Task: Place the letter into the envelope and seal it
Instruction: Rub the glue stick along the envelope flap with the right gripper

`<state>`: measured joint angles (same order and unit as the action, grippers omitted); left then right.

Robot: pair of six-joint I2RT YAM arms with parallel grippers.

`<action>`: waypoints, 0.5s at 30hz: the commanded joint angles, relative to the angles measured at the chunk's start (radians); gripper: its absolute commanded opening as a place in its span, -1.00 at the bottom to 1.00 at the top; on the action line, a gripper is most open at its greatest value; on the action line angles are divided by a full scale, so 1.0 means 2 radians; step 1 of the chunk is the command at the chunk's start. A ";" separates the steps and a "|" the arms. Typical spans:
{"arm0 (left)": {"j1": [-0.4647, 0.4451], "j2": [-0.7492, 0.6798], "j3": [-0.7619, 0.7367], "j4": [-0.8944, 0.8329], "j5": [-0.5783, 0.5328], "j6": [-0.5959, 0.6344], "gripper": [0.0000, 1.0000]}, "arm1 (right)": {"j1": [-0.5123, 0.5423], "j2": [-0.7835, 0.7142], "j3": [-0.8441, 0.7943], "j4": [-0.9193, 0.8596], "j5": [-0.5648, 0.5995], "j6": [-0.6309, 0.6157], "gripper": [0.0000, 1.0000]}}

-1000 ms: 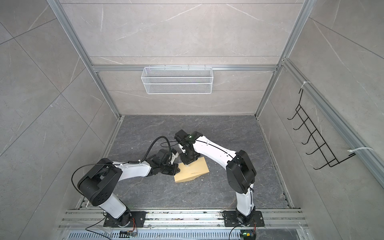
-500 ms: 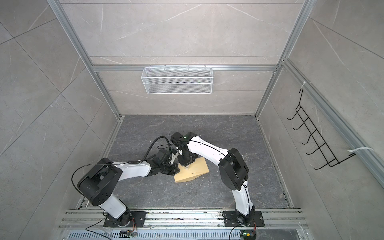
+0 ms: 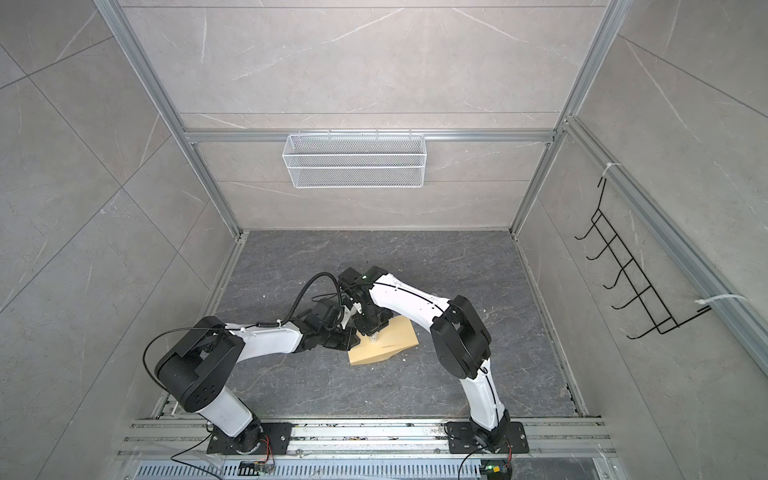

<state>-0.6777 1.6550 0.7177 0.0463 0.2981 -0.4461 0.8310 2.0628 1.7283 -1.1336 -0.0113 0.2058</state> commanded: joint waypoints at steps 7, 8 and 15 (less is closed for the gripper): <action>-0.001 0.036 -0.018 -0.049 -0.024 0.003 -1.00 | 0.003 0.007 -0.005 -0.022 0.028 -0.009 -1.00; -0.001 0.036 -0.017 -0.049 -0.023 0.003 -1.00 | 0.003 0.008 -0.005 -0.023 0.031 -0.010 -1.00; -0.001 0.037 -0.017 -0.050 -0.024 0.004 -1.00 | 0.002 0.006 -0.009 -0.030 0.051 -0.014 -1.00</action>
<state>-0.6769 1.6585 0.7177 0.0540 0.3012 -0.4458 0.8356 2.0651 1.7271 -1.1458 0.0311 0.1940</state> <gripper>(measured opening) 0.055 0.250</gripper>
